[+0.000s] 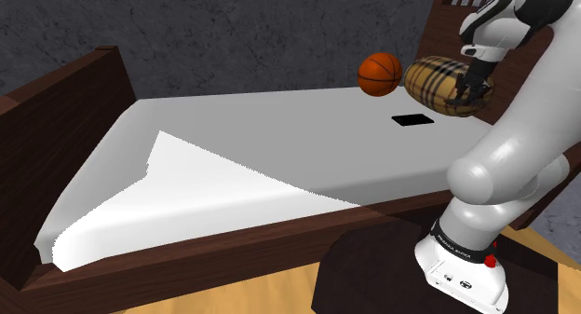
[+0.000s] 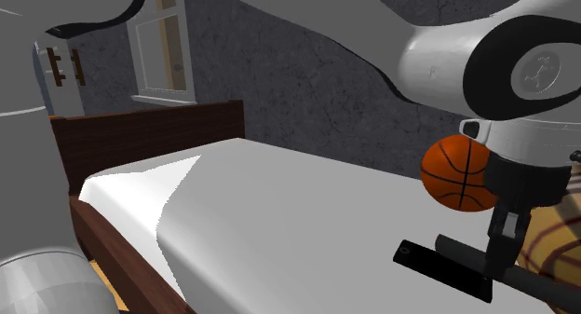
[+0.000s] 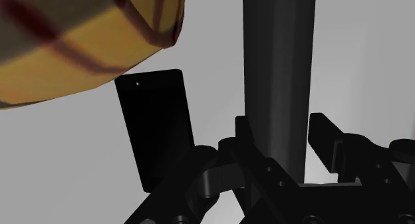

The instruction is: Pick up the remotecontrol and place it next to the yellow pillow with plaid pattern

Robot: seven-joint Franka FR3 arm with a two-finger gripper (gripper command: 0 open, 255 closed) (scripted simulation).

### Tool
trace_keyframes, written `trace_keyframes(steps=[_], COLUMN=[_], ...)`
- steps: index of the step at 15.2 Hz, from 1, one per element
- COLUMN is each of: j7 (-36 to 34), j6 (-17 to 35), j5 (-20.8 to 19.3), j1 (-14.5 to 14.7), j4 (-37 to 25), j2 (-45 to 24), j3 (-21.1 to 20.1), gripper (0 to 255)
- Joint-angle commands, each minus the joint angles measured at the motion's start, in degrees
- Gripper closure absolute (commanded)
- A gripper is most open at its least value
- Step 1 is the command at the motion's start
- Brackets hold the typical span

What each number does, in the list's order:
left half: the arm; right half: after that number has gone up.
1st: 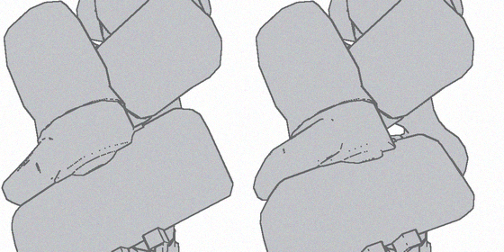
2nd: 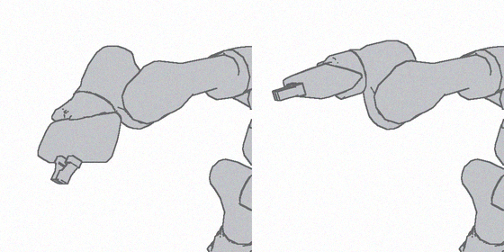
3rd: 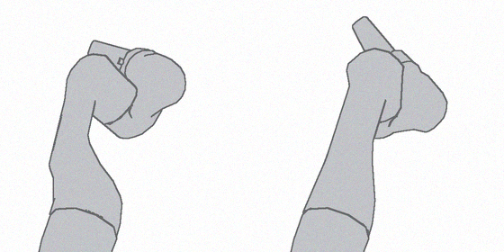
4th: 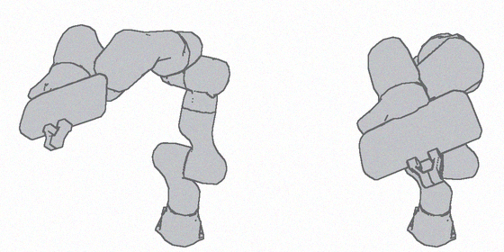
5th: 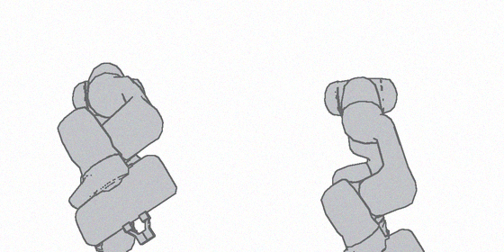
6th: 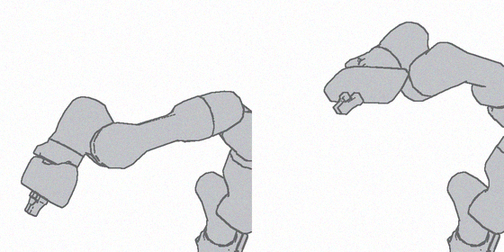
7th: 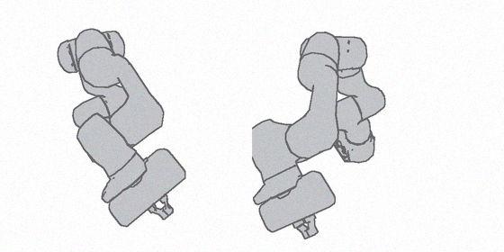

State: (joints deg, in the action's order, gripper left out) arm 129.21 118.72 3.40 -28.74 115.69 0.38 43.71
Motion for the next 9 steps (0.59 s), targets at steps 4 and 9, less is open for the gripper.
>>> trace_keyframes(steps=[4,9], j7=[1.0,2.5], j6=[3.7,7.3], j5=[1.3,3.3], j1=[-0.1,-0.3], j4=[2.7,4.9], j2=[-1.4,-3.5], j3=[0.1,0.1], gripper=[255,255])
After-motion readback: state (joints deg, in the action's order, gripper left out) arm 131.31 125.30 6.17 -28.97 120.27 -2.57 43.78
